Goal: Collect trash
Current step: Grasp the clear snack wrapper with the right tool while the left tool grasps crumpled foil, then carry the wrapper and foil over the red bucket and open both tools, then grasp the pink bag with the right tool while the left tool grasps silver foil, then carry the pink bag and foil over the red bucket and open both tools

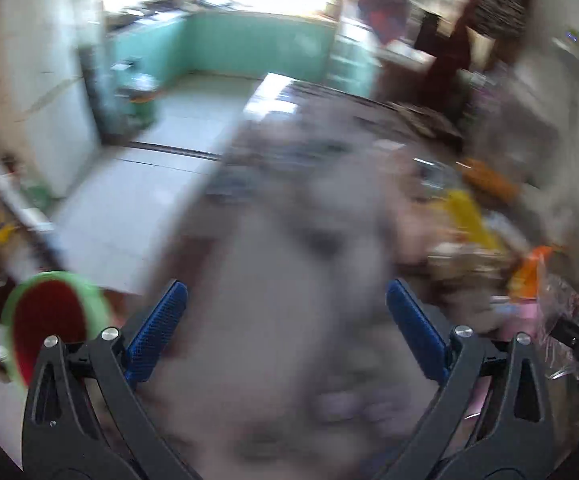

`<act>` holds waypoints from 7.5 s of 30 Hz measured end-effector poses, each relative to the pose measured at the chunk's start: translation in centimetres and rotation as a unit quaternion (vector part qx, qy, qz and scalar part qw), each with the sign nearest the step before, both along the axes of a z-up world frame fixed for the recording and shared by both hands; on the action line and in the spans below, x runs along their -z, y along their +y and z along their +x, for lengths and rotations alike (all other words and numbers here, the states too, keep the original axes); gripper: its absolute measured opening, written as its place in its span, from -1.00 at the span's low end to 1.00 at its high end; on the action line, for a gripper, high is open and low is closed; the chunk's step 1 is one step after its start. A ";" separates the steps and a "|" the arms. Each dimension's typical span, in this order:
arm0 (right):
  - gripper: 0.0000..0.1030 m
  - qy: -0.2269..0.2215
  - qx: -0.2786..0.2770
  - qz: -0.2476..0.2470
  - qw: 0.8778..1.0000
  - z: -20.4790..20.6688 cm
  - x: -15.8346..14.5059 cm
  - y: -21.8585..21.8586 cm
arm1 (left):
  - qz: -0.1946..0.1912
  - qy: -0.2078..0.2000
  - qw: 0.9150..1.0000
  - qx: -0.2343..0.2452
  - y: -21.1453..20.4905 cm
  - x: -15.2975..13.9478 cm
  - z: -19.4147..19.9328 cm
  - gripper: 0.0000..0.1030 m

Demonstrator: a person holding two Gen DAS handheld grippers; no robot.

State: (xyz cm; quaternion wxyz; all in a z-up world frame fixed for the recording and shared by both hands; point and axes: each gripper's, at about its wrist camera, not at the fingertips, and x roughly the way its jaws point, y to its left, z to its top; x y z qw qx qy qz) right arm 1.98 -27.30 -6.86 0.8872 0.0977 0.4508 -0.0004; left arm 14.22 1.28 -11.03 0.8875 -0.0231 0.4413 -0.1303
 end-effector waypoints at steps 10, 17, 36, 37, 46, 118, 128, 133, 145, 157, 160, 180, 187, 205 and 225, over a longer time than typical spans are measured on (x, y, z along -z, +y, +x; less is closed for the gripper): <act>-0.48 -0.032 0.076 0.019 0.996 -1.3 -1.8 -8.2 | 0.032 0.052 0.997 0.051 -16.0 3.4 3.5 0.91; -0.48 -0.027 0.057 0.029 0.998 0.7 -0.8 -8.6 | 0.024 0.100 0.994 0.033 -18.1 6.1 6.0 0.37; -0.48 -0.069 -0.030 0.014 0.997 2.0 -4.8 1.1 | 0.050 -0.052 0.997 0.036 -8.2 -5.8 -2.5 -0.25; -0.48 -0.070 -0.035 0.014 0.997 1.9 -5.0 1.7 | 0.051 -0.057 0.997 0.033 -7.5 -6.2 -2.9 -0.25; -0.48 -0.085 -0.080 0.004 0.993 1.9 -6.8 8.4 | 0.038 -0.078 0.996 -0.011 -0.3 -8.5 -5.2 -0.24; 0.11 -0.006 -0.280 -0.014 0.960 10.8 0.2 45.5 | 0.069 0.016 0.967 -0.244 35.7 -0.6 -2.8 0.34; 0.12 -0.019 -0.253 -0.006 0.967 9.5 -1.0 41.4 | 0.068 0.012 0.971 -0.231 33.2 -1.0 -2.9 0.38; 0.14 -0.016 -0.225 -0.005 0.974 8.1 -1.1 37.2 | 0.066 0.005 0.975 -0.210 30.3 -1.6 -3.1 0.39; 0.14 0.008 -0.057 -0.018 0.998 3.2 -0.7 17.2 | 0.045 -0.017 0.994 -0.100 15.9 -3.2 -3.7 0.45; 0.14 0.134 0.110 0.041 0.984 0.9 8.5 -0.6 | 0.014 0.012 1.000 0.006 0.0 -2.7 -5.3 0.49; 0.09 0.151 0.093 0.063 0.982 1.0 10.3 -0.8 | 0.010 0.029 0.999 0.022 -2.6 -2.0 -5.1 0.50; -0.77 0.034 0.065 0.093 0.993 -1.7 1.3 -6.6 | 0.038 0.075 0.986 0.146 -18.8 4.6 -1.2 0.50; -0.77 0.041 0.070 0.092 0.992 -0.9 2.1 -6.9 | 0.043 0.099 0.980 0.165 -20.0 6.5 -0.8 0.22; -0.76 -0.015 0.001 -0.019 1.000 0.5 -4.3 2.0 | 0.019 0.031 0.996 0.082 -9.1 -1.8 -4.9 -0.08; -0.76 -0.040 -0.106 -0.053 0.992 3.1 -6.0 16.2 | 0.028 -0.021 0.998 -0.046 7.0 -5.8 -5.9 -0.08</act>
